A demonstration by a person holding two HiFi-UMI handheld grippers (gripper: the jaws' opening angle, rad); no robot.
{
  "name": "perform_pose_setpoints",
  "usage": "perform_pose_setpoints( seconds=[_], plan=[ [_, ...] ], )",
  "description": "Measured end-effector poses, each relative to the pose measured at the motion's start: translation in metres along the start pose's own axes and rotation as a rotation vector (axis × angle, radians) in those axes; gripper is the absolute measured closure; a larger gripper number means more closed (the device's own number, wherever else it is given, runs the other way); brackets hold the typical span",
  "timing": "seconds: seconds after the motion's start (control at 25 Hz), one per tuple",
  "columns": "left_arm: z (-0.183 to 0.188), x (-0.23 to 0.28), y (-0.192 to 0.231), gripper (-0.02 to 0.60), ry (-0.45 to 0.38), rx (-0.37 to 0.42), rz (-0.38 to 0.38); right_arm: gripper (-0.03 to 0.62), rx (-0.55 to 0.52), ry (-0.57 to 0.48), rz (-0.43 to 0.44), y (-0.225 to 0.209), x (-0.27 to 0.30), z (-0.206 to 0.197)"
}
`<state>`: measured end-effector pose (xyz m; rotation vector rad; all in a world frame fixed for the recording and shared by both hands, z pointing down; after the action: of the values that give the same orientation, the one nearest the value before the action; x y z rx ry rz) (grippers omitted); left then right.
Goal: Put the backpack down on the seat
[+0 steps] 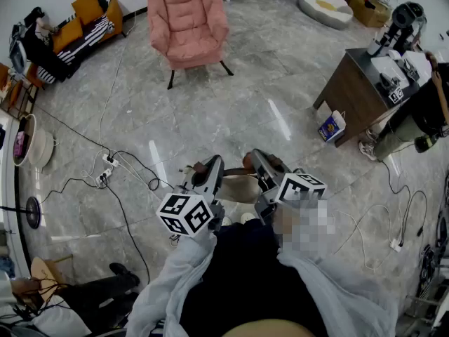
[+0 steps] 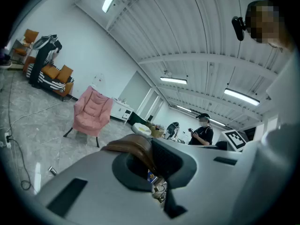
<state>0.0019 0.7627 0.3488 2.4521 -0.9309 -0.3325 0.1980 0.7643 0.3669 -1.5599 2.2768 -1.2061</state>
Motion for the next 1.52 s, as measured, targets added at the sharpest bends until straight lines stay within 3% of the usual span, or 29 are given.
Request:
perform_pose_setpoints(
  seconds=[0.2, 0.64, 1.0, 1.52],
  plan=[
    [0.009, -0.009, 0.004, 0.568, -0.025, 0.010, -0.002, 0.588, 0.027, -0.005, 0.036, 0.011, 0.004, -0.003],
    [0.023, -0.033, 0.022, 0.568, -0.053, 0.023, 0.000, 0.588, -0.126, -0.024, 0.005, 0.044, 0.020, -0.012],
    [0.021, -0.041, 0.032, 0.568, -0.028, 0.038, 0.009, 0.589, -0.156, -0.013, 0.007, 0.048, 0.026, -0.024],
    [0.037, 0.003, 0.088, 0.568, -0.044, 0.006, 0.070, 0.589, -0.162, 0.034, 0.051, 0.032, 0.102, 0.012]
  ],
)
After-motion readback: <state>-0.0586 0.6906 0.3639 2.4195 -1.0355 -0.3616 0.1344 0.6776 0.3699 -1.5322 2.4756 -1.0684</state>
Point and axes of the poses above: the fingertips, and each gripper's own axes: x forward along the fingers, y to its left, z out of its top, the point moved 8 cm from there along -x, backward along the fingers, and after that the axes turned 10 degrees about -z, right-handed, at the moved point
